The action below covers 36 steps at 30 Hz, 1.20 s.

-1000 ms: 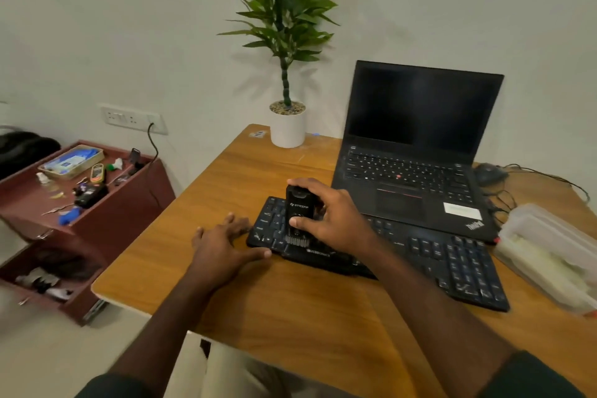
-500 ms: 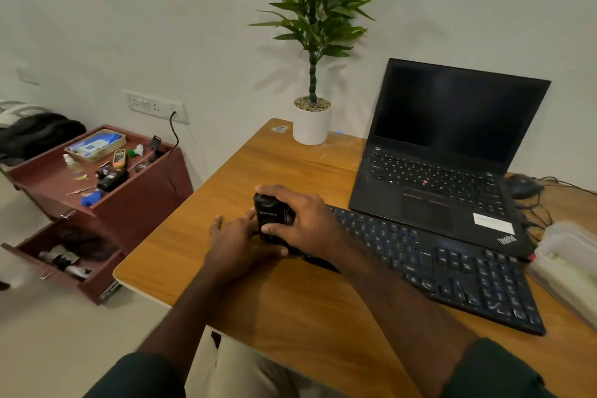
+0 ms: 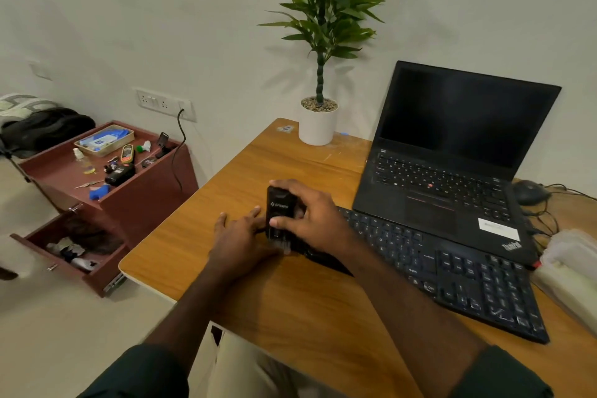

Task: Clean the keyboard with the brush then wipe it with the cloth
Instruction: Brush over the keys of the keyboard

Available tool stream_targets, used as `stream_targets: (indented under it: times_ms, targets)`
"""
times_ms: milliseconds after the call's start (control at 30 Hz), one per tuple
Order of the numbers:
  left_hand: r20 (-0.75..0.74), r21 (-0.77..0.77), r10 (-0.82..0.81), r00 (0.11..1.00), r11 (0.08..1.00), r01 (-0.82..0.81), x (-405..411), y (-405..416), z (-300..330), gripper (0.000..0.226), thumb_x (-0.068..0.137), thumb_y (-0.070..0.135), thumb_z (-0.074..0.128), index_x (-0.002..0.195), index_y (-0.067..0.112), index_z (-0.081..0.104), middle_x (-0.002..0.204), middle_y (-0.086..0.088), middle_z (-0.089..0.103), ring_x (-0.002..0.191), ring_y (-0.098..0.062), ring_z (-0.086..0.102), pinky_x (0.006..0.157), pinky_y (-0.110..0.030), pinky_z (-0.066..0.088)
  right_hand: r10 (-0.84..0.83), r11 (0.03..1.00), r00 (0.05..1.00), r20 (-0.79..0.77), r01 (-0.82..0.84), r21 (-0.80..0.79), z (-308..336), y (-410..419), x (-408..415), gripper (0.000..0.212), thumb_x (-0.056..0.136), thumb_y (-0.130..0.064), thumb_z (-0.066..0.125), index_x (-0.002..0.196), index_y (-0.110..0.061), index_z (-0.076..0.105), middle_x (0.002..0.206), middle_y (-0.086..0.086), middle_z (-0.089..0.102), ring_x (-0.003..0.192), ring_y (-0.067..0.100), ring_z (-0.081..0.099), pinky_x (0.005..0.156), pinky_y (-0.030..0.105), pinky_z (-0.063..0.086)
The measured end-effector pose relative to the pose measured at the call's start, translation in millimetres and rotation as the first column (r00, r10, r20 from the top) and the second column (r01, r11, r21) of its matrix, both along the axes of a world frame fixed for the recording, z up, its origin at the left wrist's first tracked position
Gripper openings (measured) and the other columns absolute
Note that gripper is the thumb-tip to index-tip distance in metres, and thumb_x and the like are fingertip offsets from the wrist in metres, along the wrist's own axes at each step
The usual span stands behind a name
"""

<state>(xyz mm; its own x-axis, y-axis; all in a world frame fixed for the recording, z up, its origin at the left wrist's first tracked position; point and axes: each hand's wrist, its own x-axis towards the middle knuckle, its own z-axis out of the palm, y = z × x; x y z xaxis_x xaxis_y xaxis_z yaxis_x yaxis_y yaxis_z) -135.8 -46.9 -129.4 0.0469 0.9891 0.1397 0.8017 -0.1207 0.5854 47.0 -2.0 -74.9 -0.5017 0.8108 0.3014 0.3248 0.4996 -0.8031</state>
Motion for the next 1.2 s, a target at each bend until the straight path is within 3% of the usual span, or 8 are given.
stream_targets:
  times_ms: [100, 233, 433, 633, 800, 900, 1067, 1200]
  targets:
    - [-0.033, 0.006, 0.024, 0.999, 1.0, -0.024, 0, 2, -4, 0.092, 0.056, 0.095, 0.049, 0.13, 0.043, 0.056, 0.143, 0.009, 0.055, 0.145, -0.002, 0.026, 0.12, -0.056, -0.002, -0.1, 0.993, 0.987, -0.127, 0.091, -0.078, 7, 7, 8, 0.066, 0.081, -0.015, 0.083, 0.14, -0.031, 0.056, 0.122, -0.011, 0.063, 0.102, 0.003, 0.064, 0.085, 0.021, 0.057]
    - [-0.053, -0.004, 0.038, 0.998, 0.999, -0.038, -1, 4, -8, 0.095, 0.056, 0.095, 0.049, 0.139, 0.049, 0.045, 0.151, 0.007, 0.046, 0.145, -0.003, 0.028, 0.12, -0.057, -0.002, -0.12, 0.982, 0.99, 0.077, 0.107, 0.155, 3, 3, 20, 0.065, 0.085, -0.029, 0.078, 0.143, -0.038, 0.05, 0.125, -0.008, 0.066, 0.096, 0.008, 0.066, 0.081, 0.029, 0.059]
    - [-0.06, 0.007, 0.047, 0.997, 0.999, -0.047, 3, 2, -3, 0.067, 0.078, 0.068, 0.066, 0.138, 0.043, 0.05, 0.15, 0.012, 0.047, 0.146, -0.002, 0.023, 0.12, -0.056, -0.003, -0.015, 1.0, 0.999, -0.03, 0.014, -0.019, 14, 3, 23, 0.065, 0.083, -0.017, 0.082, 0.141, -0.03, 0.055, 0.117, -0.01, 0.063, 0.086, -0.011, 0.062, 0.072, 0.015, 0.055]
    - [-0.046, -0.004, 0.007, 0.999, 1.0, -0.007, -1, 3, -4, 0.087, 0.063, 0.092, 0.045, 0.137, 0.048, 0.051, 0.151, 0.012, 0.046, 0.146, -0.003, 0.024, 0.119, -0.058, -0.004, -0.029, 0.981, 0.992, 0.125, 0.005, 0.193, 2, -5, 19, 0.064, 0.087, -0.028, 0.076, 0.144, -0.037, 0.05, 0.126, -0.007, 0.066, 0.1, 0.004, 0.064, 0.081, 0.019, 0.055]
    - [-0.075, -0.01, 0.031, 0.997, 0.999, -0.032, 0, 3, -6, 0.073, 0.072, 0.082, 0.052, 0.135, 0.046, 0.053, 0.152, 0.007, 0.046, 0.146, -0.005, 0.026, 0.119, -0.059, -0.003, 0.005, 0.999, 0.997, 0.082, -0.009, 0.047, 18, 1, 21, 0.063, 0.084, -0.023, 0.081, 0.14, -0.035, 0.054, 0.12, -0.014, 0.063, 0.085, -0.016, 0.057, 0.068, 0.007, 0.046]
    - [-0.081, -0.021, 0.05, 0.995, 0.998, -0.052, 3, 2, -3, 0.078, 0.073, 0.081, 0.058, 0.141, 0.047, 0.044, 0.156, 0.004, 0.039, 0.147, -0.007, 0.025, 0.12, -0.056, -0.006, -0.127, 0.983, 0.989, 0.07, 0.116, 0.143, 16, 3, 29, 0.065, 0.086, -0.025, 0.079, 0.142, -0.039, 0.051, 0.125, -0.009, 0.065, 0.091, -0.005, 0.06, 0.072, 0.006, 0.048]
    - [-0.064, -0.02, 0.041, 0.997, 0.999, -0.043, 5, 1, 3, 0.079, 0.071, 0.083, 0.054, 0.14, 0.044, 0.049, 0.153, 0.008, 0.044, 0.147, -0.003, 0.022, 0.12, -0.055, -0.005, 0.026, 0.994, 0.989, 0.148, -0.041, 0.099, 4, -4, 29, 0.063, 0.085, -0.026, 0.077, 0.14, -0.043, 0.05, 0.132, -0.013, 0.063, 0.112, 0.007, 0.063, 0.092, 0.035, 0.057]
    - [-0.064, -0.035, 0.039, 0.997, 0.999, -0.042, 4, 1, 2, 0.081, 0.072, 0.084, 0.054, 0.142, 0.043, 0.046, 0.156, 0.006, 0.04, 0.147, -0.005, 0.023, 0.12, -0.055, -0.005, -0.014, 0.999, 0.998, 0.064, 0.012, 0.032, 15, 1, 30, 0.063, 0.086, -0.024, 0.078, 0.14, -0.043, 0.051, 0.123, -0.018, 0.06, 0.098, -0.003, 0.062, 0.078, 0.019, 0.056]
